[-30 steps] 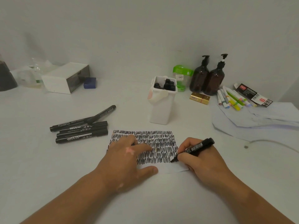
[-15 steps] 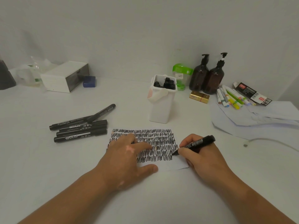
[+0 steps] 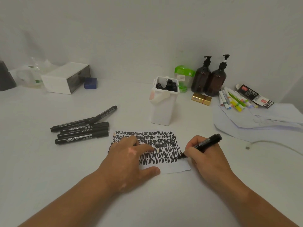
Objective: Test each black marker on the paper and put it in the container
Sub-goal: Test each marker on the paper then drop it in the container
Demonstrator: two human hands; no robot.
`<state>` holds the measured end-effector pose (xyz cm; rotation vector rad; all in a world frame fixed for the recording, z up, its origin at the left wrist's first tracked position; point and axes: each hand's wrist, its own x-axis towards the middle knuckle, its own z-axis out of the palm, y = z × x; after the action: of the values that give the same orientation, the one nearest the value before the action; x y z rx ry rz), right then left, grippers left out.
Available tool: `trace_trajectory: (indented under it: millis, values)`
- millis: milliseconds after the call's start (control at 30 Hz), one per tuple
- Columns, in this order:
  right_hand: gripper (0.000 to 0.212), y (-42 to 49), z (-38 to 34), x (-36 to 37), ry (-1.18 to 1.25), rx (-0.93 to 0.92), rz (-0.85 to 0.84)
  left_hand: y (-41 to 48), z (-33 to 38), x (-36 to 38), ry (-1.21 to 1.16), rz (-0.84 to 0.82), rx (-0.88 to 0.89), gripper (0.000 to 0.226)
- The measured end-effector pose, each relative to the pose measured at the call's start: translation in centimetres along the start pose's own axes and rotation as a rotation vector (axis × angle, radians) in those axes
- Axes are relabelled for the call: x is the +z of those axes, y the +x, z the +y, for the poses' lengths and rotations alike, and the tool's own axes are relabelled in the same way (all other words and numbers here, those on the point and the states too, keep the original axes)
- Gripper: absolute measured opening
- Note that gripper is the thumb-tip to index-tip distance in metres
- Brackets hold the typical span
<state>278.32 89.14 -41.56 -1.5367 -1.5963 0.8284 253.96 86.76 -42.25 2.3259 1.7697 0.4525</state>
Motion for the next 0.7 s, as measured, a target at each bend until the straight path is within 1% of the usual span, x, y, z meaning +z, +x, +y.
trace_trajectory:
  millis: [67, 100, 133, 167, 200, 267, 300, 333, 400, 467, 533, 600, 633, 700]
  values:
    - [0.009, 0.1, 0.1, -0.2, 0.260, 0.072, 0.047, 0.0, 0.3, -0.2, -0.012, 0.025, -0.012, 0.066]
    - [0.013, 0.2, 0.0, -0.3, 0.389, 0.101, 0.058, 0.0, 0.4, -0.4, -0.053, 0.067, -0.017, 0.057]
    - [0.020, 0.3, 0.1, -0.5, 0.463, 0.103, 0.071, 0.0, 0.6, -0.7, -0.134, 0.115, -0.021, 0.045]
    - [0.024, 0.4, 0.0, -0.8, 0.482, 0.082, 0.079, 0.1, 0.6, -1.0, -0.249, 0.146, -0.032, 0.035]
    - [0.024, 0.5, -0.3, -1.0, 0.490, 0.048, 0.081, 0.2, 0.6, -1.3, -0.378, 0.158, -0.053, 0.035]
    - [0.012, 0.8, -1.5, -1.4, 0.501, -0.027, 0.049, 0.3, 0.2, -1.8, -0.561, 0.135, -0.090, 0.047]
    - [0.009, 1.0, -2.3, -1.4, 0.501, -0.054, 0.032, 0.3, -0.1, -1.8, -0.590, 0.131, -0.094, 0.053]
    - [0.013, 1.3, -3.0, -1.4, 0.493, -0.079, 0.015, 0.3, -0.4, -1.8, -0.603, 0.137, -0.096, 0.055]
    - [0.017, 1.7, -4.4, -1.2, 0.490, -0.122, -0.026, 0.4, -0.7, -1.7, -0.662, 0.160, -0.122, 0.054]
    - [0.014, 1.8, -5.3, -0.6, 0.560, -0.133, -0.094, 0.6, -0.9, -1.7, -0.784, 0.198, -0.187, 0.049]
    - [0.009, 1.7, -5.6, 0.4, 0.690, -0.071, -0.129, 0.8, -1.1, -1.7, -0.845, 0.248, -0.224, 0.041]
    - [0.017, 1.6, -5.2, 1.3, 0.753, -0.007, -0.102, 0.9, -1.6, -1.7, -0.815, 0.271, -0.216, 0.032]
    - [0.020, 1.5, -4.8, 1.7, 0.729, 0.009, -0.083, 0.9, -1.7, -1.8, -0.811, 0.258, -0.200, 0.029]
    - [0.017, 1.2, -3.9, 2.1, 0.651, 0.018, -0.059, 0.7, -1.7, -2.0, -0.833, 0.196, -0.147, 0.030]
